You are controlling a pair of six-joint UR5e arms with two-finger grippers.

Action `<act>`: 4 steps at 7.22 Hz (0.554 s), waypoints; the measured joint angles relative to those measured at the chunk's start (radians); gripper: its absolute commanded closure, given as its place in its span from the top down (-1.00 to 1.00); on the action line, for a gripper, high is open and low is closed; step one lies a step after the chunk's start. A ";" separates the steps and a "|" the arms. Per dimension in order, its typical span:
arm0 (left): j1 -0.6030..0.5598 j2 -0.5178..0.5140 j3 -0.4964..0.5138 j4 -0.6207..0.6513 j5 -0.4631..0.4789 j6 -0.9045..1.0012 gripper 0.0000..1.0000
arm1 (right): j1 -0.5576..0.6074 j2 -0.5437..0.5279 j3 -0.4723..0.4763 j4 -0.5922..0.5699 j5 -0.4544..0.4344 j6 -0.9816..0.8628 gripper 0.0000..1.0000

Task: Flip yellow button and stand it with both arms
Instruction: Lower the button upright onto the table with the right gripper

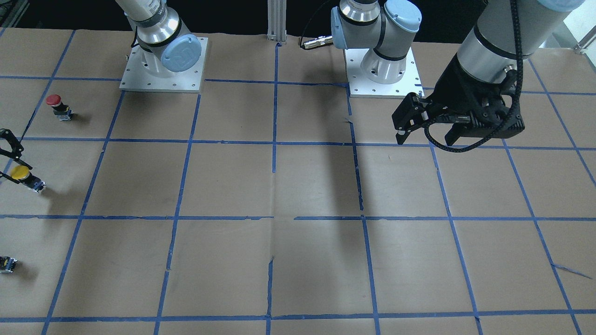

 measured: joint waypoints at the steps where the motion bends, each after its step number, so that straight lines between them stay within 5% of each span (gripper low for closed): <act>1: 0.000 0.000 0.000 0.001 0.000 0.000 0.99 | 0.000 0.009 -0.001 0.000 0.004 -0.001 -0.78; 3: 0.000 0.001 0.000 0.002 0.002 0.000 0.99 | -0.001 0.022 -0.002 0.000 0.007 -0.008 -0.71; 4: 0.000 0.001 0.000 0.001 0.008 0.001 0.99 | 0.000 0.024 -0.002 0.000 0.007 -0.018 -0.28</act>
